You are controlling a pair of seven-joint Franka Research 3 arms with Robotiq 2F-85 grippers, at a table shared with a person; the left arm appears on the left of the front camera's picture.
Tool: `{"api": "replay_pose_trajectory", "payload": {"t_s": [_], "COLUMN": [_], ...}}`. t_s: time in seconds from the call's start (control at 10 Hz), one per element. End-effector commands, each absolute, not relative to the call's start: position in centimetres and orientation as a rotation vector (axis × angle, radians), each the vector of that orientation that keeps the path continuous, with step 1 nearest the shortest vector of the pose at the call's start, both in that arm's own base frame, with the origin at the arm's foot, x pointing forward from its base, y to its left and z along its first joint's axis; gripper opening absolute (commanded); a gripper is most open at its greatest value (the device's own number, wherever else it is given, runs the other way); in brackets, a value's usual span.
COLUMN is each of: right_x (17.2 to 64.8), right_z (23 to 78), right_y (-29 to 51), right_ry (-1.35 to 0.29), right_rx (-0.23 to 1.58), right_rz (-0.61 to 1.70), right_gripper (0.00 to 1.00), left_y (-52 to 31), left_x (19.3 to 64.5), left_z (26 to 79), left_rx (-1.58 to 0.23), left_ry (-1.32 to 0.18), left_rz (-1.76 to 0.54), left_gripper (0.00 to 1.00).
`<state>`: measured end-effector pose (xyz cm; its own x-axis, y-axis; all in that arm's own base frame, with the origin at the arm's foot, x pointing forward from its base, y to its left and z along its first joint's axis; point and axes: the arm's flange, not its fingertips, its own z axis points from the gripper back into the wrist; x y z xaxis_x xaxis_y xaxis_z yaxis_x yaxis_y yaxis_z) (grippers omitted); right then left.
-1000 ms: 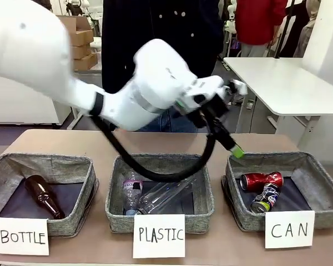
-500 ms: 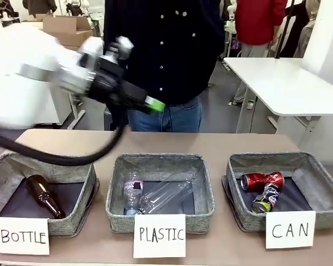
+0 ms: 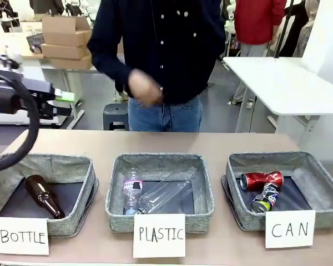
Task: Sort the can waste into the basket.
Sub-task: Pick up the can waste from the table and place it in the right Fabric basket.
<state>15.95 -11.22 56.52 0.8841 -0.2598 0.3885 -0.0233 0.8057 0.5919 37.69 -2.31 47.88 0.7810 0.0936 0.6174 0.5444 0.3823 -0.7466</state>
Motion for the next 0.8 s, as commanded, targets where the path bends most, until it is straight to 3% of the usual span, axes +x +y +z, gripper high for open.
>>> {"api": "replay_pose_trajectory", "payload": {"t_s": [0.0, 0.2, 0.3, 0.4, 0.7], "right_x": [22.0, 25.4, 26.8, 23.0, 23.0], "right_z": [55.9, 55.5, 54.8, 55.8, 55.8], "right_y": [-5.0, -0.7, 0.3, -0.6, -0.6], "right_ry": [-0.199, -0.023, 0.012, -0.23, -0.23], "right_rx": [0.93, 1.19, 1.213, 1.022, 1.022], "right_rz": [0.114, 0.136, 0.014, 0.1, 0.1], "right_gripper": [1.0, 1.0, 1.0, 1.0, 1.0], "left_y": [-1.3, 0.4, 0.5, 0.3, 0.3], "left_x": [36.9, 36.1, 36.1, 37.1, 37.1], "left_z": [47.1, 45.6, 44.5, 46.7, 46.7], "left_rx": [-1.259, -1.304, -1.295, -1.26, -1.26], "left_ry": [-0.7, -0.721, -0.712, -0.686, -0.686], "left_rz": [-0.295, -0.288, -0.362, -0.27, -0.27], "left_gripper": [0.86, 0.86, 0.86, 0.86, 0.86]}}
